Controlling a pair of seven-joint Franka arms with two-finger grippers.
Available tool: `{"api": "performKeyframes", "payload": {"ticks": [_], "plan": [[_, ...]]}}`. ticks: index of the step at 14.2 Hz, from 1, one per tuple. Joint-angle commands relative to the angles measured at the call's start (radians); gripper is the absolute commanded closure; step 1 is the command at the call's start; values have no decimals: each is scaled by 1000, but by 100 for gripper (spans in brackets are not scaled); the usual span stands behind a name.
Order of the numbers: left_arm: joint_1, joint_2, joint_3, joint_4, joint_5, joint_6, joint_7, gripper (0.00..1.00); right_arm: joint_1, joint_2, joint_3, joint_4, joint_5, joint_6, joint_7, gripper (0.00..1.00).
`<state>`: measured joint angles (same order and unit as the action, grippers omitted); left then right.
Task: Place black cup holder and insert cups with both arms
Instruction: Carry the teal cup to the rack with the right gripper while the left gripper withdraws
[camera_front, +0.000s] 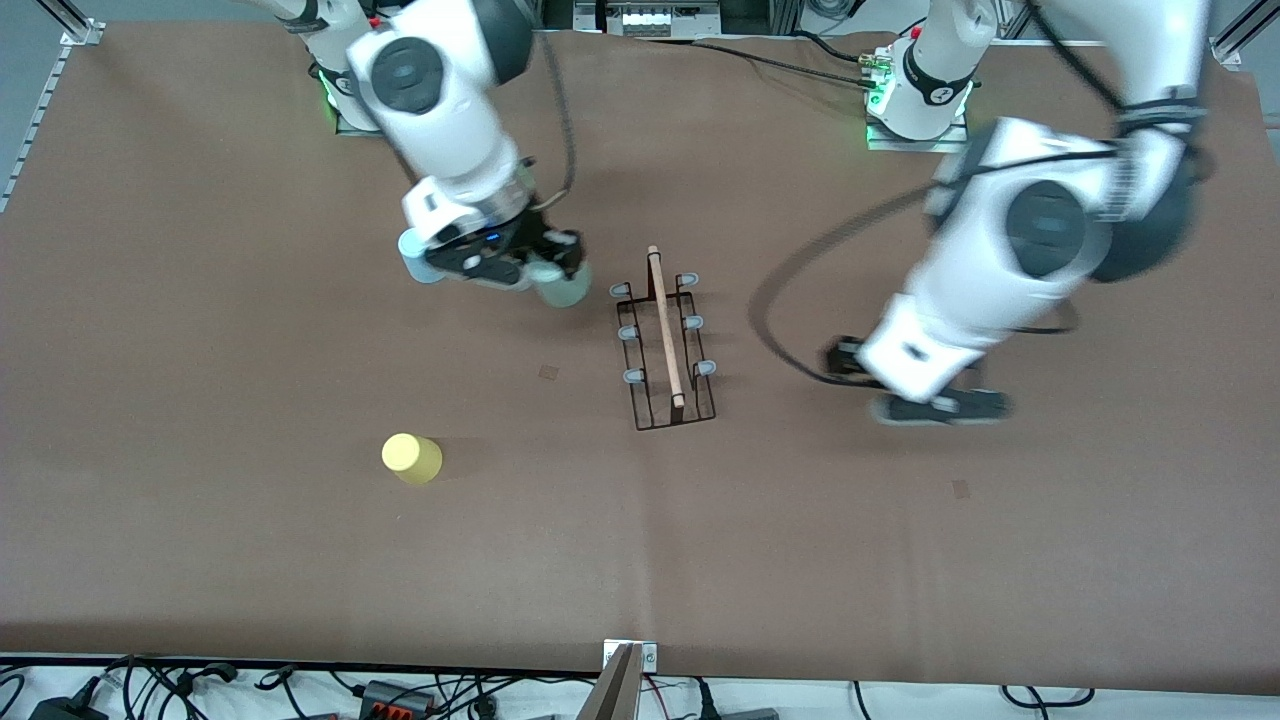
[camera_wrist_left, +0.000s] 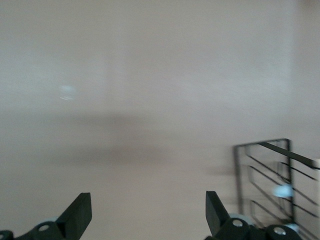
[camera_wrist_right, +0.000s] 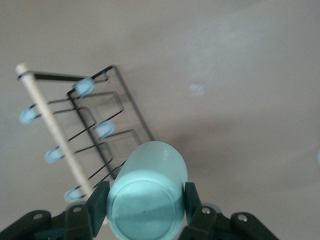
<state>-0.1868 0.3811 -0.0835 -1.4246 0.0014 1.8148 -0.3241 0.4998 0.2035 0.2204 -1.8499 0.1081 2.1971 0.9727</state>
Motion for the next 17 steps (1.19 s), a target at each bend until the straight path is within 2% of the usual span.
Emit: {"api": "performKeyframes", "payload": {"ticks": [1, 6, 10, 12, 14, 15, 16, 17], "plan": [[96, -56, -13, -8, 15, -46, 106, 0, 49, 42, 16, 15, -10, 67, 90, 85], [200, -105, -19, -8, 14, -104, 186, 0, 62, 80, 17, 14, -76, 75, 97, 85], [216, -159, -9, -8, 14, -192, 249, 0, 68, 103, 19, 14, -97, 90, 98, 85], [237, -224, -1, -31, 14, -201, 284, 0, 75, 123, 17, 14, -105, 111, 98, 84], [228, -302, 1, -107, 14, -233, 333, 0, 75, 140, 17, 14, -123, 125, 112, 75], [222, -341, 2, -143, 11, -230, 321, 0, 75, 146, 17, 15, -137, 128, 121, 61], [213, -352, 11, -145, 9, -230, 315, 0, 75, 160, 17, 15, -154, 130, 121, 37], [184, -350, 19, -145, 12, -223, 315, 0, 74, 166, 17, 15, -166, 141, 121, 0]]}}
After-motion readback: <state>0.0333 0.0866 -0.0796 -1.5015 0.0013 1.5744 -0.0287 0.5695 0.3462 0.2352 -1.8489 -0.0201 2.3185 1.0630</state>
